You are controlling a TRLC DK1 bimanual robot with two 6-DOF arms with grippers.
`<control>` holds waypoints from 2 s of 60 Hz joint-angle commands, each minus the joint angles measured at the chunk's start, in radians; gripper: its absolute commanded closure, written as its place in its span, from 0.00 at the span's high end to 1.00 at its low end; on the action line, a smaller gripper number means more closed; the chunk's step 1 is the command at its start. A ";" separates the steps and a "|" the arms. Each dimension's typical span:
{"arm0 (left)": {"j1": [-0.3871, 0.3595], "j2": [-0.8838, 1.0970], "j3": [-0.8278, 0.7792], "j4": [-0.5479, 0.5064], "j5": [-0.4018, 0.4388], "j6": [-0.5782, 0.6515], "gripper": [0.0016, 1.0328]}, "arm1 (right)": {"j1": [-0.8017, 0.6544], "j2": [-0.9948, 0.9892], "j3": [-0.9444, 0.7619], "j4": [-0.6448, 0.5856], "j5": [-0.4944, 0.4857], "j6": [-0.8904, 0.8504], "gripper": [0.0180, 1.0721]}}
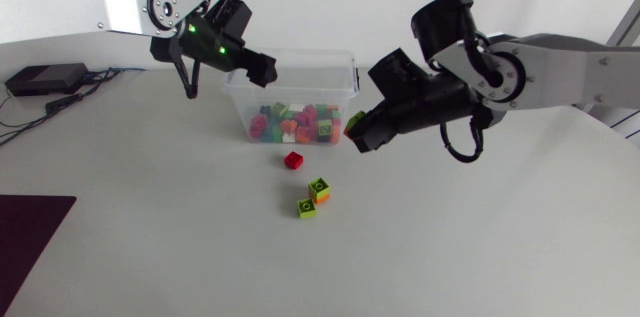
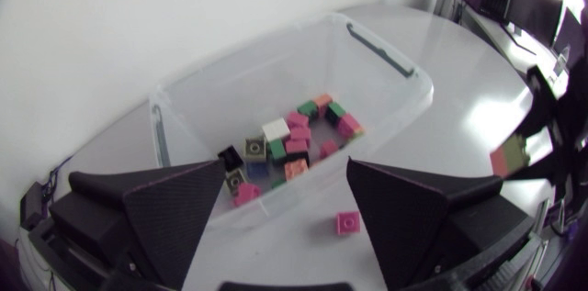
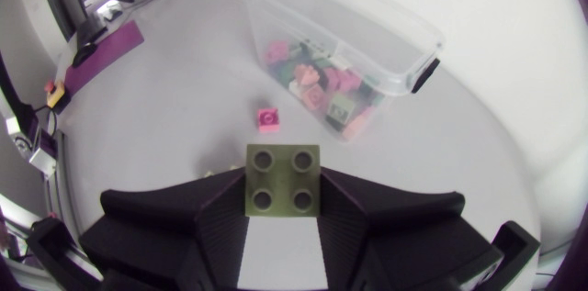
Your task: Place the duplo bricks in the container
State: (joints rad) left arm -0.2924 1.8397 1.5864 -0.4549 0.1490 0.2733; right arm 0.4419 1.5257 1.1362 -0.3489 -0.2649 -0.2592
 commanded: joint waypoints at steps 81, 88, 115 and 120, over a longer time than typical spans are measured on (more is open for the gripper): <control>-0.151 0.426 0.012 0.028 -0.016 -0.056 0.51 | -0.035 0.162 0.264 0.275 0.006 0.281 0.29; -0.154 0.426 0.001 0.036 -0.032 -0.057 0.45 | -0.034 0.194 0.283 0.300 0.009 0.287 0.29; -0.114 0.279 -0.106 -0.028 -0.037 -0.031 0.40 | -0.009 0.366 0.402 0.363 0.079 0.302 0.29; -0.108 0.216 -0.151 -0.028 -0.037 -0.023 0.40 | 0.000 0.399 0.428 0.372 0.093 0.302 0.29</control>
State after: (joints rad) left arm -0.4080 2.1353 1.4807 -0.4736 0.1146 0.2363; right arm 0.4282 1.8805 1.5204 0.0017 -0.1825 0.0231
